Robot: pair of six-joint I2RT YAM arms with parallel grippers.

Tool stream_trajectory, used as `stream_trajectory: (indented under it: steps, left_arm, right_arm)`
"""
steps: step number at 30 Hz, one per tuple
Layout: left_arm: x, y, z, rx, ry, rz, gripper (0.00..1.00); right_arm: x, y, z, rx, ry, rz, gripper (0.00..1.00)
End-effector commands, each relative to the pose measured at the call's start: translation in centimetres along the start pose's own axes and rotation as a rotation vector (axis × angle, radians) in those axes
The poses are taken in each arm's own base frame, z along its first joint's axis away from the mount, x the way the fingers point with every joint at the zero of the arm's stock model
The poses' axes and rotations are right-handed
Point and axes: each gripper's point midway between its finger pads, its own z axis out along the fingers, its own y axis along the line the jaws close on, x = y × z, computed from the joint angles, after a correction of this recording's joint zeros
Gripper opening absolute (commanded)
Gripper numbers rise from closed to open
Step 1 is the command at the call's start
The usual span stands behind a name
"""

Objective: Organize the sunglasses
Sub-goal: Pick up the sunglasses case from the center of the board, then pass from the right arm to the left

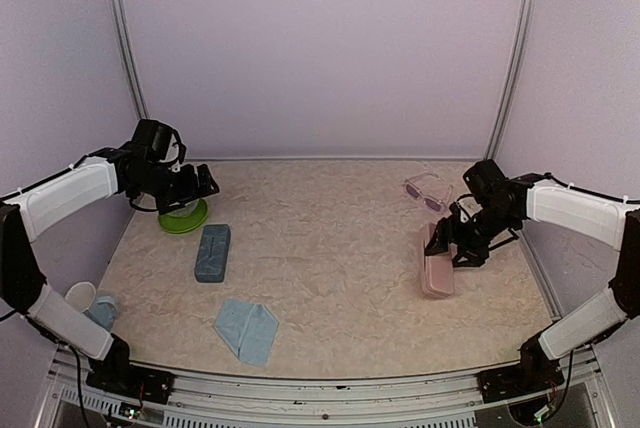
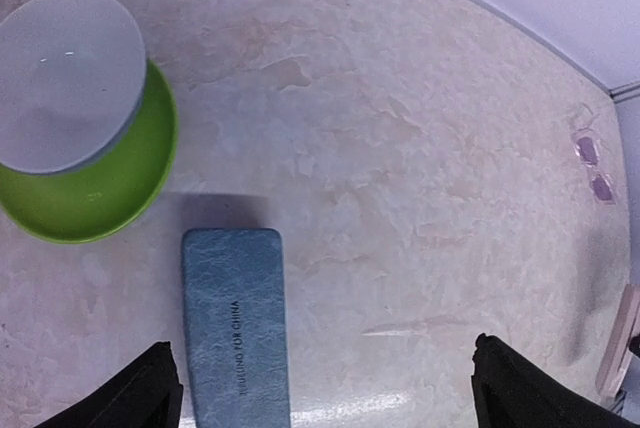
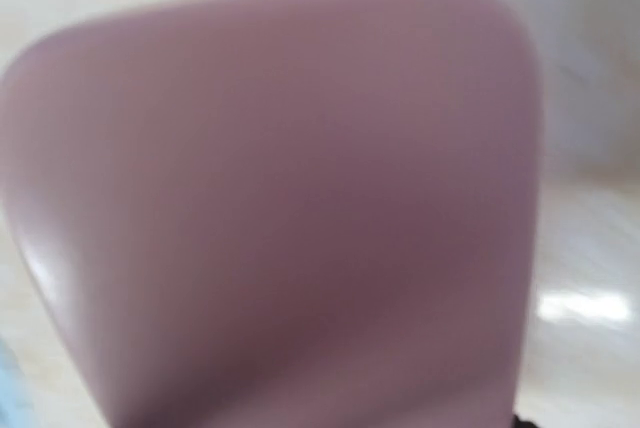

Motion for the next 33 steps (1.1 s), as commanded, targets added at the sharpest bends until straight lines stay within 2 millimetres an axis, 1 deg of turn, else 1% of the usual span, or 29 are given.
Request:
stream_trajectory:
  steps: [1,4,7,10,13,16,17,20,24,27,30,33]
  left_arm:
    - [-0.1,-4.9,-1.2,0.271,-0.004,0.025,0.98]
    - [0.4,-8.1,-1.6,0.409,0.024,0.060,0.96]
    - [1.7,-11.6,-1.6,0.501,0.069,0.118,0.95]
    - [3.2,-15.7,-2.0,0.620,0.123,0.175,0.94]
    - [4.3,-19.6,-2.8,0.768,0.162,0.192,0.93]
    - [5.0,-22.6,-4.1,0.913,0.204,0.194,0.93]
    - [5.1,-23.4,-4.4,0.945,0.212,0.195,0.93]
    - [5.3,-25.3,-5.0,1.025,0.241,0.200,0.93]
    - [5.8,-27.7,-6.0,1.128,0.281,0.216,0.93]
    - [5.9,-28.8,-6.2,1.158,0.290,0.223,0.93]
    - [5.6,-29.6,-6.2,1.152,0.267,0.242,0.96]
    - [4.8,-29.9,-5.6,1.052,0.141,0.321,0.96]
  right_arm:
    - [-3.1,6.3,-2.3,-0.242,-0.091,-0.042,0.60]
    - [-4.3,9.2,-3.4,-0.351,-0.129,-0.064,0.60]
    - [-5.0,12.2,-4.3,-0.471,-0.148,-0.101,0.61]
    - [-5.6,14.7,-5.2,-0.563,-0.171,-0.138,0.61]
    - [-5.8,16.9,-6.4,-0.663,-0.190,-0.171,0.61]
    - [-5.8,19.0,-7.9,-0.762,-0.205,-0.207,0.61]
    - [-5.7,19.8,-8.5,-0.792,-0.208,-0.227,0.61]
    - [-5.3,21.1,-9.4,-0.854,-0.206,-0.265,0.61]
    - [-4.9,22.3,-10.3,-0.906,-0.204,-0.296,0.61]
    - [-4.6,22.9,-10.7,-0.929,-0.196,-0.307,0.61]
    - [-4.7,23.2,-11.1,-0.959,-0.181,-0.268,0.61]
    - [-5.0,23.2,-10.5,-0.945,-0.115,-0.148,0.58]
